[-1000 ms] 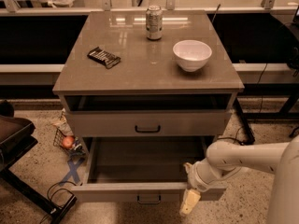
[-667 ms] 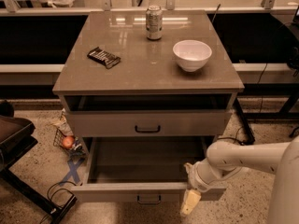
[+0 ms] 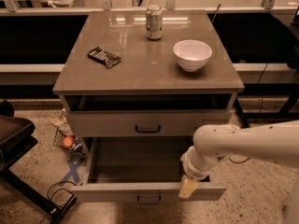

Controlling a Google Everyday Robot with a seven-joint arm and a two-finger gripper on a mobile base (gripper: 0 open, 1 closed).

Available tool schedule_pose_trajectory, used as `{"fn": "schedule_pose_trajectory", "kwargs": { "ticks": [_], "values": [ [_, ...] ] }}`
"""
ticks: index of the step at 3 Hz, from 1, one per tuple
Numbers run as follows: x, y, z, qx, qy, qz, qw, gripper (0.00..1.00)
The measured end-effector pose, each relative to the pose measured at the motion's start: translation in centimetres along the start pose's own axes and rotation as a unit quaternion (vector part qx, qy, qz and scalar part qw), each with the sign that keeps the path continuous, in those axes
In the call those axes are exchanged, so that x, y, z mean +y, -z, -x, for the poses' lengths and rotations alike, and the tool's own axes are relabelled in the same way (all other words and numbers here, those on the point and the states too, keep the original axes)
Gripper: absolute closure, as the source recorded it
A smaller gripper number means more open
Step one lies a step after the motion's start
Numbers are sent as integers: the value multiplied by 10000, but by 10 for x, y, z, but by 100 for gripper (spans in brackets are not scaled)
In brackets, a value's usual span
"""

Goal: Open middle drawer

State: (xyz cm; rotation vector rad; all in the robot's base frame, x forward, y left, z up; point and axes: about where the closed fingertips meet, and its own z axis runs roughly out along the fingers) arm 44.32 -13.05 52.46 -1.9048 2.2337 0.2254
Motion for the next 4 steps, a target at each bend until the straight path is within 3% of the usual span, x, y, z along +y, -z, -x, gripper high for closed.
{"fn": "schedule_pose_trajectory", "kwargs": {
  "ticks": [1, 2, 3, 4],
  "values": [
    [-27, 41, 25, -9, 47, -386, 9992, 49],
    [-72, 52, 25, -187, 514, -685, 9962, 80],
    [-68, 53, 26, -164, 626, -675, 9956, 100],
    [-67, 53, 26, -164, 582, -669, 9959, 100]
  ]
}}
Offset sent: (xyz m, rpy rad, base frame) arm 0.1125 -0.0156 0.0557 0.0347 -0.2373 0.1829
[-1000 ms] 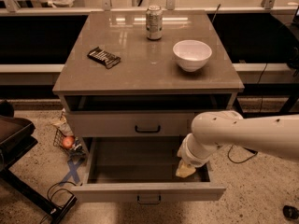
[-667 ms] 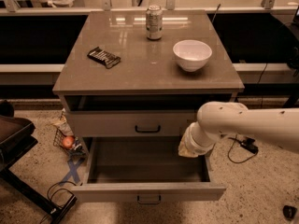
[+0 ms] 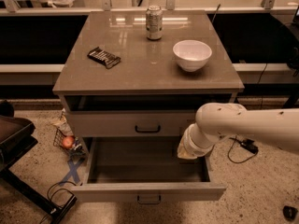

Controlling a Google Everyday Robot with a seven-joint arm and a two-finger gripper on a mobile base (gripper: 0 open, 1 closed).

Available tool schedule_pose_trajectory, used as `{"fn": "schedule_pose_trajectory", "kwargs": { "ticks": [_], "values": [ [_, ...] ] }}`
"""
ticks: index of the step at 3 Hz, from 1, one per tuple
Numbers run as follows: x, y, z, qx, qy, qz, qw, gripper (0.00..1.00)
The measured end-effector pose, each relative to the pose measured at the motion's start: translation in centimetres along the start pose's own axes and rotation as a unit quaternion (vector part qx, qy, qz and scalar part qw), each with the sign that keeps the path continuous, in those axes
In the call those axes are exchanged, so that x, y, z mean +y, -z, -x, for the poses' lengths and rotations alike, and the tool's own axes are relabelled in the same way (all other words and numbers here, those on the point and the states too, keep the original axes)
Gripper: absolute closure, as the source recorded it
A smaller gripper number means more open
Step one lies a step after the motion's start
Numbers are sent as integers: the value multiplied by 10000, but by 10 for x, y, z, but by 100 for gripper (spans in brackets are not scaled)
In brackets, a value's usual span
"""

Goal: Open middle drawer

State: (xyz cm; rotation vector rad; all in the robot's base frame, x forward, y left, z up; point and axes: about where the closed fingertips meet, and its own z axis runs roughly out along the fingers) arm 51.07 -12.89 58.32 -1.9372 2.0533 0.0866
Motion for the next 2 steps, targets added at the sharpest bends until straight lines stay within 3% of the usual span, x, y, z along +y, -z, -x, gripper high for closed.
{"fn": "schedule_pose_trajectory", "kwargs": {
  "ticks": [1, 2],
  "values": [
    [5, -23, -2, -58, -45, 137, 9999, 100],
    [13, -71, -3, -388, -126, 288, 9988, 100]
  ]
}}
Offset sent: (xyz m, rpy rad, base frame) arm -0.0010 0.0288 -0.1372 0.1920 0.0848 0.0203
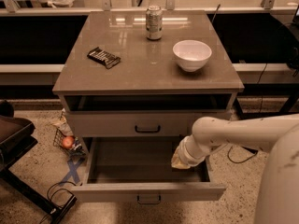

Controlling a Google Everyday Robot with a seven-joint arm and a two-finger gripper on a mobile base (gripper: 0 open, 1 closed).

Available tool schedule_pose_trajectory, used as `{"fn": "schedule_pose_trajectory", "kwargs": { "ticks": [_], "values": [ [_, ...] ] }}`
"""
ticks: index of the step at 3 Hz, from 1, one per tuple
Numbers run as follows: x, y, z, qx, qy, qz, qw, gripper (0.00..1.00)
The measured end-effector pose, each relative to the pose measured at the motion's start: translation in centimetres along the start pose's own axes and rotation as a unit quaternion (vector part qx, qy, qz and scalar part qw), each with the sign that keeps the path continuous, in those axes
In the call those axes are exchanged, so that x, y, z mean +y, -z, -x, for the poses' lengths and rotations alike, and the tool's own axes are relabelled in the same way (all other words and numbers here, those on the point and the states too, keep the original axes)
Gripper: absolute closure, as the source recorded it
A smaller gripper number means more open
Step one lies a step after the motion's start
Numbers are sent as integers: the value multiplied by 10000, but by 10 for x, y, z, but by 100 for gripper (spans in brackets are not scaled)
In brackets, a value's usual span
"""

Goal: Open middle drawer

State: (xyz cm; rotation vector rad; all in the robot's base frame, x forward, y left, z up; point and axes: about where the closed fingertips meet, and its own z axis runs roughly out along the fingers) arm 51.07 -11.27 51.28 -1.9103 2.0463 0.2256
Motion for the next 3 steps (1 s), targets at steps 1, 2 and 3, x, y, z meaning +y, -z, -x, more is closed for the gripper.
{"fn": "schedule_pose_trajectory", "kwargs": {
  "ticks": [1, 2, 3],
  "values": [
    [5, -42, -5, -368, -6, 112, 9993, 100],
    [10, -73, -7, -569, 95, 274, 9980, 100],
    [18, -89, -9, -574, 155, 495, 9970, 100]
  ]
}}
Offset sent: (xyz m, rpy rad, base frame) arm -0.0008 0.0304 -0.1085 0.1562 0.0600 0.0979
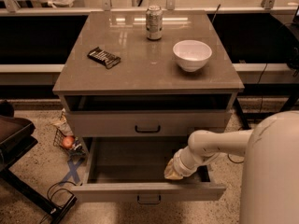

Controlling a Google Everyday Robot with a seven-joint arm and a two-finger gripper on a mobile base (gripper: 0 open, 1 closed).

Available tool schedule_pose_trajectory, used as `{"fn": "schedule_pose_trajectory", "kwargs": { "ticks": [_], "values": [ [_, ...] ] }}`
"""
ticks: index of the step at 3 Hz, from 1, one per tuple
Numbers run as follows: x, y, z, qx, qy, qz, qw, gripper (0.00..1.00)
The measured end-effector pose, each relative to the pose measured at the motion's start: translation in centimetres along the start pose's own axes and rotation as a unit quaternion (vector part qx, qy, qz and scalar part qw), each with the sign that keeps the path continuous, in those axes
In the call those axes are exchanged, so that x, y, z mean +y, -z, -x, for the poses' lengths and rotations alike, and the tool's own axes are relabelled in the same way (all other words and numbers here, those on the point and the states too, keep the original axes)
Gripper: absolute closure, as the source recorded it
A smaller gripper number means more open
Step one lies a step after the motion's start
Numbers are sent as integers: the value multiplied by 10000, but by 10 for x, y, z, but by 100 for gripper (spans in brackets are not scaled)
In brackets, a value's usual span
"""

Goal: Open middle drawer

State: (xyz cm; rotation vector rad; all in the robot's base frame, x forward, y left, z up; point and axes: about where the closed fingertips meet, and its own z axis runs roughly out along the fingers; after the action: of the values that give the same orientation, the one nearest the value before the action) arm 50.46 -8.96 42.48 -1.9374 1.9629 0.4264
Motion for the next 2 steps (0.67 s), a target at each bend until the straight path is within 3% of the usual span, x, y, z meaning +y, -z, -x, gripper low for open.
{"fn": "schedule_pose_trajectory", "kwargs": {
  "ticks": [2],
  "values": [
    [40, -11, -16, 269, -121, 638, 9975, 100]
  ]
}}
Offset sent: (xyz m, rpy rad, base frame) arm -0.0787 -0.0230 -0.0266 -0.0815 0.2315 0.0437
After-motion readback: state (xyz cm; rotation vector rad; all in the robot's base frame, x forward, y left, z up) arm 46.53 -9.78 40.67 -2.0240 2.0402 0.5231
